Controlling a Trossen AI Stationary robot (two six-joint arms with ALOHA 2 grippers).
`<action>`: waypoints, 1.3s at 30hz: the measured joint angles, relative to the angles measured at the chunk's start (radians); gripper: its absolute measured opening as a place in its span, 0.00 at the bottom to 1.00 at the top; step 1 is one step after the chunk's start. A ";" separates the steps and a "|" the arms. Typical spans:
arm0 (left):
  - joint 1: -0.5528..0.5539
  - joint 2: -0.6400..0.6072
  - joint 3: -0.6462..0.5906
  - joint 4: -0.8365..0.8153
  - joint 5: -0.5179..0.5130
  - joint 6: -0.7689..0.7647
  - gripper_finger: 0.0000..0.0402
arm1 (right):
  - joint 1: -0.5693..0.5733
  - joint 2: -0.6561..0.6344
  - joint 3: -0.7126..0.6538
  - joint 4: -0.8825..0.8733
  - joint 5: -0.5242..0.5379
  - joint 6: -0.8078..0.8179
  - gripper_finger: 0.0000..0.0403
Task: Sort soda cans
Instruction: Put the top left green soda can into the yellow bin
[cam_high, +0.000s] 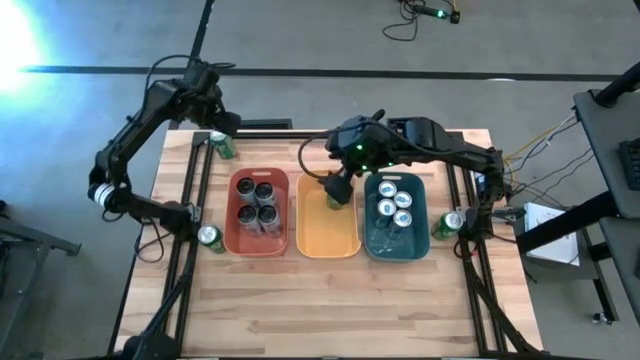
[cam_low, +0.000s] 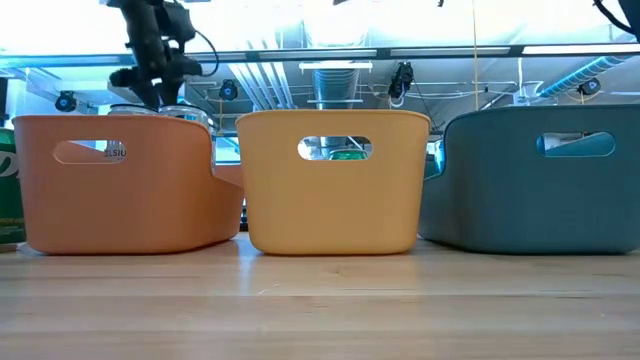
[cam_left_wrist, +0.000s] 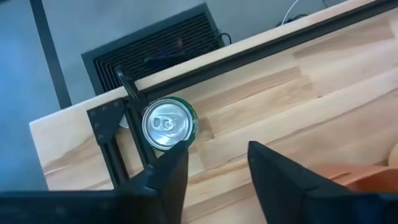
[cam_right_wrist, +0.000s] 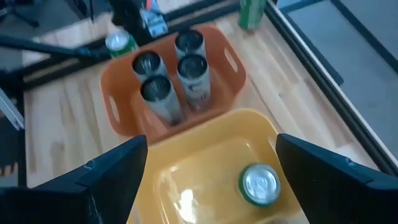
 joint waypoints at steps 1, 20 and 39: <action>0.007 0.012 0.000 0.003 0.002 0.001 0.40 | 0.000 -0.001 0.000 0.015 0.000 0.000 0.87; 0.036 0.124 0.000 0.024 0.002 -0.007 0.50 | -0.001 -0.009 0.007 0.139 0.008 -0.019 0.88; 0.076 0.183 0.000 0.066 -0.017 -0.057 0.56 | 0.014 -0.010 0.008 0.011 0.008 -0.175 0.88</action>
